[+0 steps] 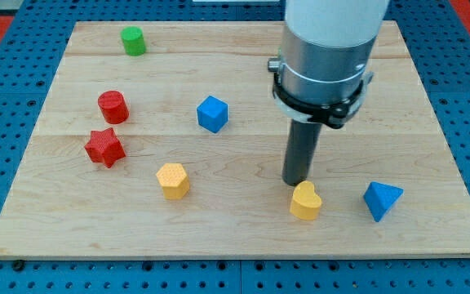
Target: Move the yellow hexagon towards the yellow heart
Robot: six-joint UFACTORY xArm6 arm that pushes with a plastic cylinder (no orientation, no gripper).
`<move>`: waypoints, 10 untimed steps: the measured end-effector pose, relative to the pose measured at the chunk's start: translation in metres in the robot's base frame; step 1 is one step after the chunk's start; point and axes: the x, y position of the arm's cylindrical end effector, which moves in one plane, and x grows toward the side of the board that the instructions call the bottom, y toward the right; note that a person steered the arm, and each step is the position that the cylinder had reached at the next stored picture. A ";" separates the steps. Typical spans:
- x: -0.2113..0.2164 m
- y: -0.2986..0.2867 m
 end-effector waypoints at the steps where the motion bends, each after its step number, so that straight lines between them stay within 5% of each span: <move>1: -0.018 -0.049; 3: -0.043 -0.161; 4: -0.022 -0.186; 10: 0.017 -0.131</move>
